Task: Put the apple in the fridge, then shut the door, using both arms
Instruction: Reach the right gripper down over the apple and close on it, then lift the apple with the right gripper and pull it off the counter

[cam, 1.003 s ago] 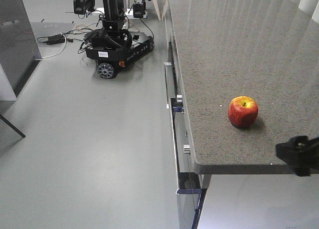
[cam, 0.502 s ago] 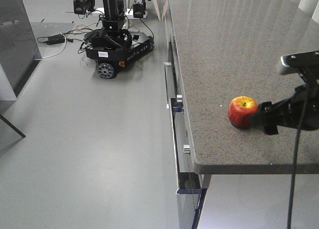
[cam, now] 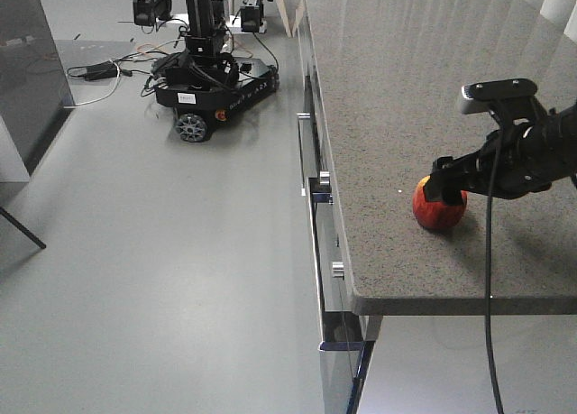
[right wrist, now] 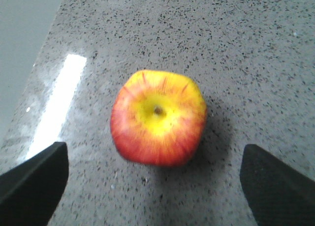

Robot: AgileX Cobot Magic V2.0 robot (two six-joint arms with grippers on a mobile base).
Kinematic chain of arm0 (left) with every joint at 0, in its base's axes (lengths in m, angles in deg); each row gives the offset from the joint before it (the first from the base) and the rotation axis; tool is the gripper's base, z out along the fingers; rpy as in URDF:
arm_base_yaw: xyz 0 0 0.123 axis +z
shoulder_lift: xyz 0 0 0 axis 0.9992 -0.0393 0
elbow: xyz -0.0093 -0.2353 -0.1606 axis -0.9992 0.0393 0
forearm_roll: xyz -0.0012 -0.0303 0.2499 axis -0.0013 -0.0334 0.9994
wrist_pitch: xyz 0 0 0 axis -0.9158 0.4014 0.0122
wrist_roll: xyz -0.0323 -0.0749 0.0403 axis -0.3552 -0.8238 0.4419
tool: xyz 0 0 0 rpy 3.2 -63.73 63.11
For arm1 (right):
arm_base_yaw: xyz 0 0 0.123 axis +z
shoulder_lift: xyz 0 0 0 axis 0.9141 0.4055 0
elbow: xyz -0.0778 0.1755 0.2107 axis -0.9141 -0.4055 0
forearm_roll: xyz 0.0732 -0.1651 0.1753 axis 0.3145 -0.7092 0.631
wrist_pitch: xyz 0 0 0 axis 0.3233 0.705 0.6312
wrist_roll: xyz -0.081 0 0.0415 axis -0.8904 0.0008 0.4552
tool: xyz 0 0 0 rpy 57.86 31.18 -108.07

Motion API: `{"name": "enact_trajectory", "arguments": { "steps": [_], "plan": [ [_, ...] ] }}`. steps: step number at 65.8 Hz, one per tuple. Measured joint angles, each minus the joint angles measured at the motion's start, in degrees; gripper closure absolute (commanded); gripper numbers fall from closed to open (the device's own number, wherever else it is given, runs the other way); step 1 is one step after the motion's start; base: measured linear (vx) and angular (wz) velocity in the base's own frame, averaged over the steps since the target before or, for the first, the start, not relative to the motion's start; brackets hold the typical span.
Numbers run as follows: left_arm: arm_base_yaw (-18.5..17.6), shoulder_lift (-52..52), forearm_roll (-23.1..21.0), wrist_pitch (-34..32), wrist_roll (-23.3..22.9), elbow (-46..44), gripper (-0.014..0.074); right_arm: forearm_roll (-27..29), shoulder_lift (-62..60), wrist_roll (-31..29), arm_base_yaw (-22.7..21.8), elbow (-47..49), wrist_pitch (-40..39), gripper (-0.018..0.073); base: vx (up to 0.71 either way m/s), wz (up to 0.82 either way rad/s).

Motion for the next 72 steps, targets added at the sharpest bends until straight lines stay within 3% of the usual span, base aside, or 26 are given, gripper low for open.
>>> {"name": "enact_trajectory", "arguments": {
  "steps": [27, 50, 72],
  "plan": [
    [0.00, 0.00, 0.00, 0.00, 0.00, 0.00, 0.0602, 2.21, 9.08, -0.76, 0.05, 3.50, -1.66, -0.0021, 0.00, 0.00],
    [0.00, 0.00, 0.00, 0.00, 0.00, 0.00, 0.0602, 2.57, 10.05, -0.82, 0.05, 3.50, -3.15, 0.0186, 0.00, 0.00],
    [0.00, 0.00, 0.00, 0.00, 0.00, 0.00, 0.0602, 2.62, 8.23, -0.82, 0.05, 3.50, -0.58, 0.0195, 0.00, 0.00]
  ]
}}
